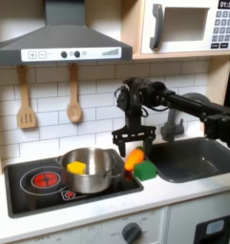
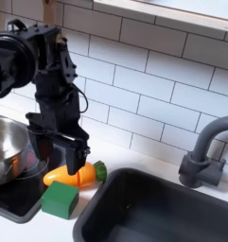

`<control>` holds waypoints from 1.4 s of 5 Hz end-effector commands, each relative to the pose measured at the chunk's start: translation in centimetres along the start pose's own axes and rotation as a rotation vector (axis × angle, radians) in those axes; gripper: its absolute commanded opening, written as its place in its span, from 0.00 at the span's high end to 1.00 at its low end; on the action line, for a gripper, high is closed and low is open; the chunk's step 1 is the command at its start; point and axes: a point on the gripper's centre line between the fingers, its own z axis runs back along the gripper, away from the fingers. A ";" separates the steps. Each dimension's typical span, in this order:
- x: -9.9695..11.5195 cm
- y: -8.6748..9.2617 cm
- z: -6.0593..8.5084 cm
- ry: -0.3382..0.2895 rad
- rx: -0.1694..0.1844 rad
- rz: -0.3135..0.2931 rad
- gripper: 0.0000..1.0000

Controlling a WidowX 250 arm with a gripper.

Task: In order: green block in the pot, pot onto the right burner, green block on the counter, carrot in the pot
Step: 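Put the carrot in the pot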

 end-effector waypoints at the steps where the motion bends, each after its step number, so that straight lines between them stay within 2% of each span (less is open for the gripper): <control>1: 0.0 -0.9 -0.4 0.013 -0.033 -0.133 0.00; 2: 0.0 -0.5 -0.4 0.007 -0.035 -0.152 0.00; 5: 0.1 -0.7 -1.8 0.014 -0.050 -0.268 0.00; 6: 0.1 -0.9 -2.2 0.015 -0.038 -0.321 0.00; 7: 0.2 -1.7 -2.7 0.024 -0.053 -0.354 0.00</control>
